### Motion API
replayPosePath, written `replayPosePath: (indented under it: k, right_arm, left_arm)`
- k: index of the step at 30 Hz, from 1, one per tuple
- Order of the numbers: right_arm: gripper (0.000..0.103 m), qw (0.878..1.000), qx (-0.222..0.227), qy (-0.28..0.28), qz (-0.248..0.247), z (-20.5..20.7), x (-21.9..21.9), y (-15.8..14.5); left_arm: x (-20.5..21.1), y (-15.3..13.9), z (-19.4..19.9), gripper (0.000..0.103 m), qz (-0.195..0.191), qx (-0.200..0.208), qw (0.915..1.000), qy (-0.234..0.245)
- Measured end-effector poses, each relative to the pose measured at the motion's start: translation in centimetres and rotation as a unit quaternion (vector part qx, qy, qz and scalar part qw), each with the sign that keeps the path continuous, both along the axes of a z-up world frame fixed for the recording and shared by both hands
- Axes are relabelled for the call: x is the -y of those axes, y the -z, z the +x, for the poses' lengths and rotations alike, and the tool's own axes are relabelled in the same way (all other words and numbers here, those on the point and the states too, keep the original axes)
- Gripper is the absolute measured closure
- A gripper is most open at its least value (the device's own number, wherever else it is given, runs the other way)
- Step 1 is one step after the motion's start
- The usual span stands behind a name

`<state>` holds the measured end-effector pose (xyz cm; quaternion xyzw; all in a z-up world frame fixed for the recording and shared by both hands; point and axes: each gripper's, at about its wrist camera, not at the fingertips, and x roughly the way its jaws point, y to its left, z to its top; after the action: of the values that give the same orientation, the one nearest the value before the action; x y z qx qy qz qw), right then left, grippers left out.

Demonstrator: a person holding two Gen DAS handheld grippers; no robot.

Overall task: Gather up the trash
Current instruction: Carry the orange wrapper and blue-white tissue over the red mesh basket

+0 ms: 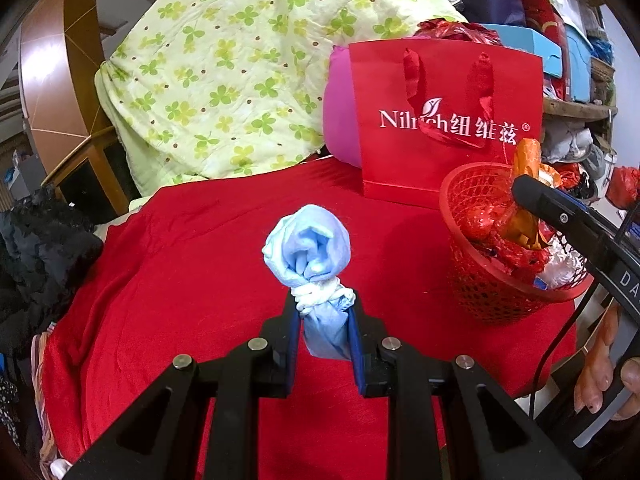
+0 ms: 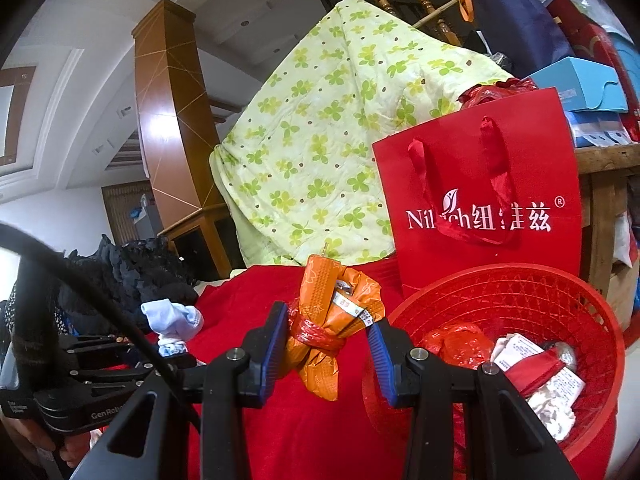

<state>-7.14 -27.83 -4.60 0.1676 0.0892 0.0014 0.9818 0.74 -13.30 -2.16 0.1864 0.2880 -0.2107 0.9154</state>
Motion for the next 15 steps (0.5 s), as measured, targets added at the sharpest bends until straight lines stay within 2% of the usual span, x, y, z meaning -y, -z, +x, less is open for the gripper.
replayPosePath:
  k: [15]
  right_arm:
    - [0.061, 1.000, 0.006, 0.003, 0.012, -0.5, 0.6, -0.1]
  left_arm:
    - [1.4, -0.4, -0.7, 0.080, 0.015, 0.008, 0.9997, 0.020]
